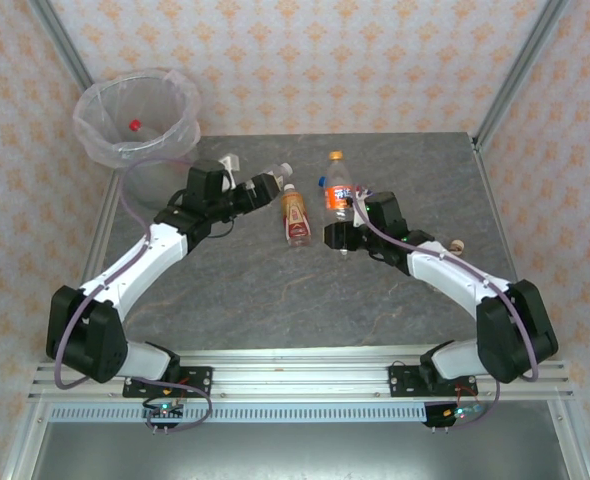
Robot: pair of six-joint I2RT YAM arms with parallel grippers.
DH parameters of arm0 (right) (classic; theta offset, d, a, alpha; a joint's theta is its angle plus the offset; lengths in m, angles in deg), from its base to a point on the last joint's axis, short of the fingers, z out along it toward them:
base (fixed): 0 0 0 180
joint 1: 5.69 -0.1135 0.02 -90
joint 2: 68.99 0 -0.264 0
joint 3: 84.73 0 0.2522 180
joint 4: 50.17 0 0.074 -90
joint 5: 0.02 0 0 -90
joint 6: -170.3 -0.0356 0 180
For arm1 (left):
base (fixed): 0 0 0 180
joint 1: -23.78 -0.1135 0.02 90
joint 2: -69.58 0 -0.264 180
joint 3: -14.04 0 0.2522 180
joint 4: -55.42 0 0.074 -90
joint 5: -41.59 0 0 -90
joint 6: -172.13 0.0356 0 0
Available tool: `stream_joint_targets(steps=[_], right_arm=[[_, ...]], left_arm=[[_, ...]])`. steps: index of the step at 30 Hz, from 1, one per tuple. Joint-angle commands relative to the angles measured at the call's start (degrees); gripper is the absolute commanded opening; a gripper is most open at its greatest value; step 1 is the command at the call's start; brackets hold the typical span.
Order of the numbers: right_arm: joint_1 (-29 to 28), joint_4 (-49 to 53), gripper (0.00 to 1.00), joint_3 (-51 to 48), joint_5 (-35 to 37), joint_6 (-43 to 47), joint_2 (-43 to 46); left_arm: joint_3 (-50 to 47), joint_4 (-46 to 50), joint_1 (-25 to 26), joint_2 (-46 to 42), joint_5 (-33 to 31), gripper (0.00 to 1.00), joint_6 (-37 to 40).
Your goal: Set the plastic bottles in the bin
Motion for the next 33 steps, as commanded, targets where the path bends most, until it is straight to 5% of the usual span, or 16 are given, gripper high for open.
stream_joint_targets(steps=[1, 11, 16, 24, 33], right_arm=[[-0.9, -1.6, 0.38, 2.4, -3.9, 0.8, 1.0], [-4.2, -7.9, 0.38, 3.0, -11.6, 0.6, 1.4], [-4.8, -10.2, 0.38, 2.3, -14.0, 0.2, 1.8], [-5.4, -8.4, 0.37, 3.0, -17.5, 0.7, 1.7], [-5.8, -6.6, 0.37, 4.3, -18.3, 2.1, 1.4]], left_arm=[[2.8, -6.0, 2.5, 0.6, 5.0, 1.00, 2.0], [7.4, -9.5, 5.4, 2.3, 8.1, 1.00, 3.3], [10.4, -6.7, 5.4, 3.9, 3.0, 1.00, 5.0], [19.8, 1.2, 5.2, 8.6, 3.0, 0.94, 14.1], [26.4, 6.7, 4.0, 13.1, 3.0, 0.90, 15.7]])
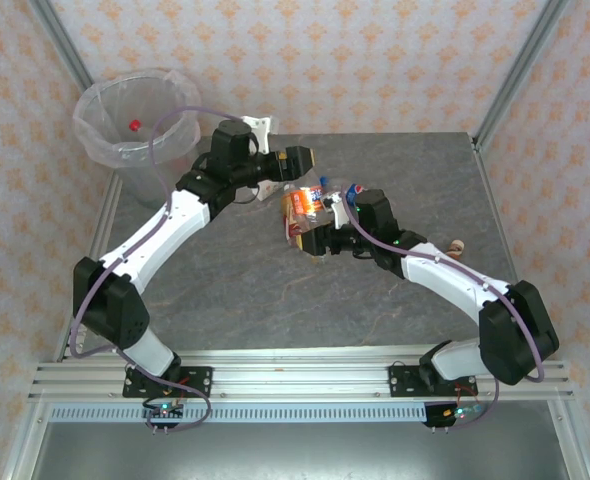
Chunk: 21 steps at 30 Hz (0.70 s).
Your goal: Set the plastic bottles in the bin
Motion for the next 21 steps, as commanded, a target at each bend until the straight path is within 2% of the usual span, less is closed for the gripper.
stream_joint_targets(steps=[1, 5, 14, 21], right_arm=[[-0.4, 0.3, 0.37, 2.7, -1.6, 1.9, 1.2], [-0.8, 0.6, 0.37, 3.0, -1.5, 2.4, 1.2], [-1.3, 2.4, 0.38, 3.6, -1.4, 3.3, 0.6], [-1.4, 2.7, 0.40, 3.5, -1.3, 3.8, 0.6]], left_arm=[[3.3, 3.5, -0.7, 1.2, -0.2, 0.88, 2.3], [3.7, 3.6, -0.9, 2.1, 0.6, 0.82, 1.9], [4.0, 2.9, -1.0, 3.2, 2.7, 0.52, 1.3], [3.7, 3.1, -1.1, 3.4, 2.3, 0.37, 1.7]])
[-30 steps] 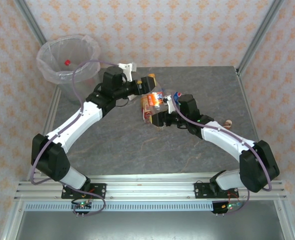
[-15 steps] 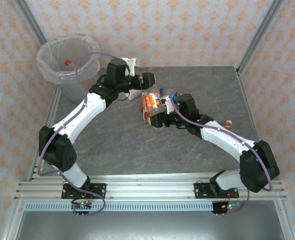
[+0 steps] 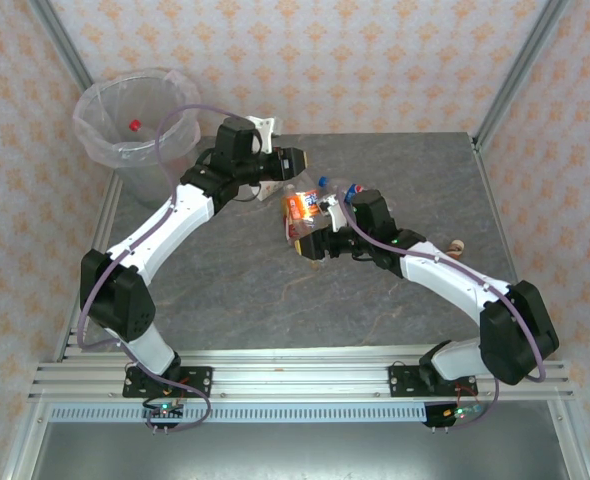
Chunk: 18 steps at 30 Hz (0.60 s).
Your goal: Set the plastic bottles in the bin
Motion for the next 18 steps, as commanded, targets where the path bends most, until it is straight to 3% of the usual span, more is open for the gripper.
stream_joint_targets(steps=[1, 8, 12, 18], right_arm=[[-0.3, -1.7, 0.40, 2.1, -0.8, 2.0, 0.7], [-0.3, -2.5, 0.47, 1.5, 1.2, 1.8, 1.3], [-0.3, -4.1, 0.59, 0.4, 3.3, 0.9, 2.2], [-0.3, -9.2, 0.68, -3.6, 6.8, 0.7, 6.4]], left_arm=[[1.2, 0.6, -0.5, 0.6, -0.1, 0.36, 1.0], [0.3, -0.6, -0.6, -0.1, -1.2, 0.27, 0.6], [-0.8, -1.9, -1.0, -0.9, -2.4, 0.19, -0.6], [-2.6, -4.2, -2.5, -1.7, -1.1, 0.09, -3.0]])
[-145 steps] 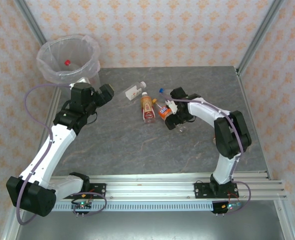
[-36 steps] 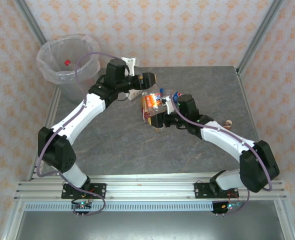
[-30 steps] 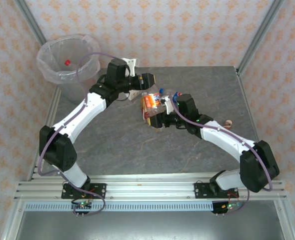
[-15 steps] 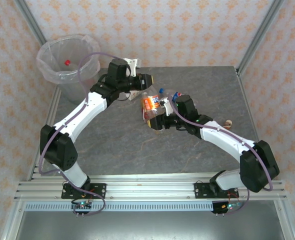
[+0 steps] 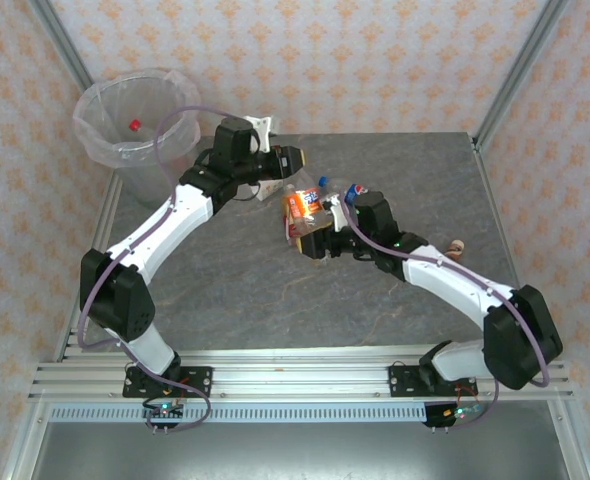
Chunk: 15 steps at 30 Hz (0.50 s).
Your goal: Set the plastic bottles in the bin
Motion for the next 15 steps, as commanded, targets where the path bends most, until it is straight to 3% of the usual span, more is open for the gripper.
stream_joint_targets(steps=[1, 3, 8, 15], right_arm=[[-0.1, -6.2, 0.72, -1.7, 3.1, 0.5, 4.3], [-0.1, -7.8, 0.99, -3.0, 4.7, 0.0, 5.7], [-0.1, -12.0, 0.99, -6.1, 11.4, -0.8, 9.6], [-0.1, -8.4, 0.99, -6.8, 36.1, -5.3, 11.5]], left_arm=[[-1.5, -2.1, -1.7, -1.7, -1.4, 0.06, 0.1], [-1.7, -1.8, -1.8, -1.8, -1.9, 0.00, 0.0], [-2.5, -0.5, -2.4, -2.8, -5.0, 0.00, 0.1], [-4.0, 2.8, -2.9, -5.6, -10.1, 0.00, 1.1]])
